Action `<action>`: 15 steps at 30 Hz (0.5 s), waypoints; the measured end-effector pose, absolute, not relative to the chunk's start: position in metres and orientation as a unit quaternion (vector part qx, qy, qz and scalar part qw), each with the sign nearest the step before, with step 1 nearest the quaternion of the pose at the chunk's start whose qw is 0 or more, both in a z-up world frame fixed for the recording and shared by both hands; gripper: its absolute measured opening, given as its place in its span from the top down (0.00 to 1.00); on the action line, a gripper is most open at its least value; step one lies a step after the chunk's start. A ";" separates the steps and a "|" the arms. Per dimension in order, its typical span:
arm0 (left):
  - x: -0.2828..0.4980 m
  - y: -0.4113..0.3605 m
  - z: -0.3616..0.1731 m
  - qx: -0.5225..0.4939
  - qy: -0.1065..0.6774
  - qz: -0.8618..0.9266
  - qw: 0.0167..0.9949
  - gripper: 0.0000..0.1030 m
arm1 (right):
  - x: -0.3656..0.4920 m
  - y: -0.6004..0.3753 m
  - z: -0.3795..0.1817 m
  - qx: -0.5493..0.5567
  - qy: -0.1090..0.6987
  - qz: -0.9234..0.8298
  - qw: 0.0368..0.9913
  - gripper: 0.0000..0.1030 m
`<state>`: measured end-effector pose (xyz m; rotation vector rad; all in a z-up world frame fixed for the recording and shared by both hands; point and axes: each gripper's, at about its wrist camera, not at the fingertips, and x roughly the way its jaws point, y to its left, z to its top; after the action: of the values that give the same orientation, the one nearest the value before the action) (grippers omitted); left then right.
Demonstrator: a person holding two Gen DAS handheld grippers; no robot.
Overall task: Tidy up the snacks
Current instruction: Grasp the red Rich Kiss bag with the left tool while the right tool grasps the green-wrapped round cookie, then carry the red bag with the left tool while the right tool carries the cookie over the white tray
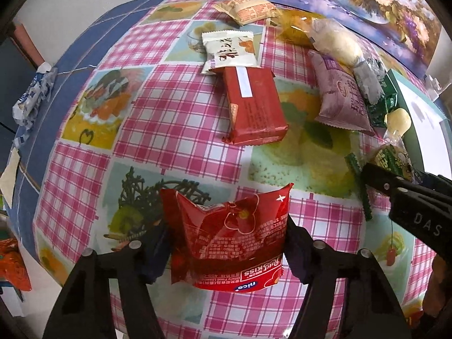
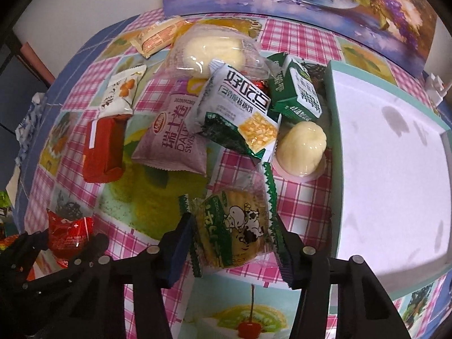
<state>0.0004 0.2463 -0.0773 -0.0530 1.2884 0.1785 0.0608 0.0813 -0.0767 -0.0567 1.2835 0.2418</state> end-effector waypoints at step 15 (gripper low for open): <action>0.006 0.229 -0.014 -0.016 0.565 0.095 0.820 0.33 | 0.052 0.047 -0.034 0.042 0.568 0.134 0.811 0.50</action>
<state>0.0061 0.2291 -0.0139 -0.0341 1.2024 0.2024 0.0520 0.0475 -0.0341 0.0891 1.2128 0.2866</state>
